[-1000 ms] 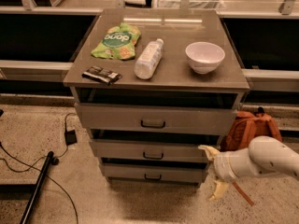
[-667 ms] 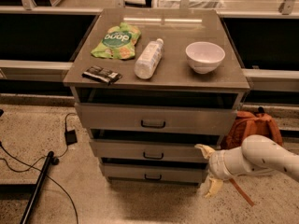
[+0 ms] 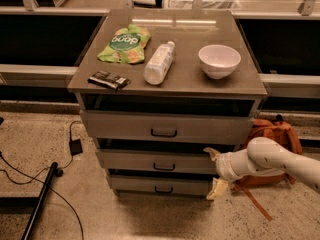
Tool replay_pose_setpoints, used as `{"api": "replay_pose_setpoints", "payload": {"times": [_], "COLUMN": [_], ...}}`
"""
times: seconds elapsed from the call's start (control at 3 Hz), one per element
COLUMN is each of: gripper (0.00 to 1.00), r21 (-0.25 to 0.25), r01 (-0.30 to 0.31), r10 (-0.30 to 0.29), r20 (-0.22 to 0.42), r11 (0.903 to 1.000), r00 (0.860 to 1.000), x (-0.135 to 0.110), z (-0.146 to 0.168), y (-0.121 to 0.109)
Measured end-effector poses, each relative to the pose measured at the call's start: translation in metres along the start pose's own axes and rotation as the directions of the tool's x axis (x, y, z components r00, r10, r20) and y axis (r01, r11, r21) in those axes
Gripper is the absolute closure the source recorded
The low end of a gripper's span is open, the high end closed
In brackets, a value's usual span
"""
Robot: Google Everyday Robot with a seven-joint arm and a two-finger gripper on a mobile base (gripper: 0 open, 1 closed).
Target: Open middle drawer
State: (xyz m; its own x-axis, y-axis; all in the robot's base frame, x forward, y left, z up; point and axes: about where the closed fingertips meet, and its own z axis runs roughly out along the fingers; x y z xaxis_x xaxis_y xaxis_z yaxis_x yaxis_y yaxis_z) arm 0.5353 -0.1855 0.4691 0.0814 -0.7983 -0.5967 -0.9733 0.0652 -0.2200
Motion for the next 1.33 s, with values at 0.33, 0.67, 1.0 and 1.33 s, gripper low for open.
{"api": "replay_pose_setpoints", "payload": {"times": [0.33,0.67,1.0,1.33], "gripper": [0.02,0.24,0.29,0.35], "r21": [0.013,0.015,0.014,0.016], "r01": [-0.068,-0.131,-0.162,-0.154], "r10": [0.069,0.131,0.163,0.155], "r20": [-0.051,-0.087,-0.105,-0.098], "r11": [0.9976,0.9913,0.9867,0.9879], "r00": [0.996,0.988,0.981,0.983], "x": [0.01,0.028,0.04,0.039], "z": [0.023,0.032,0.034,0.025], "y": [-0.022,-0.031,-0.032,-0.028]}}
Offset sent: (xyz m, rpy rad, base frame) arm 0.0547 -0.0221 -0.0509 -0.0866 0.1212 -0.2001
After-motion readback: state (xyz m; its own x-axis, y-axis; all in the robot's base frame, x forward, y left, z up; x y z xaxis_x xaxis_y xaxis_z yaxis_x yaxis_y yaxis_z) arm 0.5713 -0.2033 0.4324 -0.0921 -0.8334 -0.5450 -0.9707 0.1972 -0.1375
